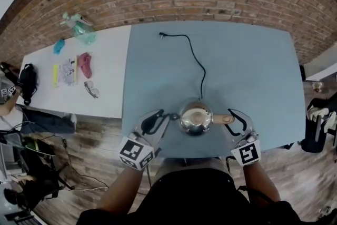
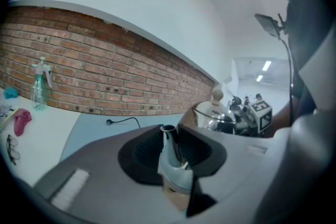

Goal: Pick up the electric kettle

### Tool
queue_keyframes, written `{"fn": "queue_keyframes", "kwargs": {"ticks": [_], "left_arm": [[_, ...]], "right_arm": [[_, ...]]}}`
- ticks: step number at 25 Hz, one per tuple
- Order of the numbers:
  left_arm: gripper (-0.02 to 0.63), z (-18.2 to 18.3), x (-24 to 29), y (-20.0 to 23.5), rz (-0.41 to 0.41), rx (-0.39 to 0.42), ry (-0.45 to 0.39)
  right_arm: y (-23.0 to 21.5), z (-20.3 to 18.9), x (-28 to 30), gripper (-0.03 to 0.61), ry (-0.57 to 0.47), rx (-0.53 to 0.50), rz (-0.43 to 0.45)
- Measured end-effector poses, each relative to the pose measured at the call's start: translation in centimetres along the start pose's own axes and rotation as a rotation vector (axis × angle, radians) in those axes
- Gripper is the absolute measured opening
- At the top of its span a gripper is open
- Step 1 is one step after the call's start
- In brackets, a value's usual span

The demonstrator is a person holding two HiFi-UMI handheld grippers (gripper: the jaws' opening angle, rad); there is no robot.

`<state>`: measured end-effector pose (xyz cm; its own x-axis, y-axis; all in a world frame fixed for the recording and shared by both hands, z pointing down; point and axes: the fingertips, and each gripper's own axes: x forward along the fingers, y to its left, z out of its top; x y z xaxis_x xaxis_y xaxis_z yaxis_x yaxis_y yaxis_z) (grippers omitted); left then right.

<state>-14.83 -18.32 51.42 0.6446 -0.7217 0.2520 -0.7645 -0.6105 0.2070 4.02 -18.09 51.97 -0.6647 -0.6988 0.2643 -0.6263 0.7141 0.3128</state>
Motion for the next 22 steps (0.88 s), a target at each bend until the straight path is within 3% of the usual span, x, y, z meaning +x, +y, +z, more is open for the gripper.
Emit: {"fn": "queue_keyframes", "kwargs": {"ticks": [22], "left_arm": [[0.092, 6.7, -0.7, -0.6, -0.035, 0.082, -0.088]], "right_arm": [[-3.3, 5.9, -0.6, 0.161, -0.149, -0.003, -0.058]]}}
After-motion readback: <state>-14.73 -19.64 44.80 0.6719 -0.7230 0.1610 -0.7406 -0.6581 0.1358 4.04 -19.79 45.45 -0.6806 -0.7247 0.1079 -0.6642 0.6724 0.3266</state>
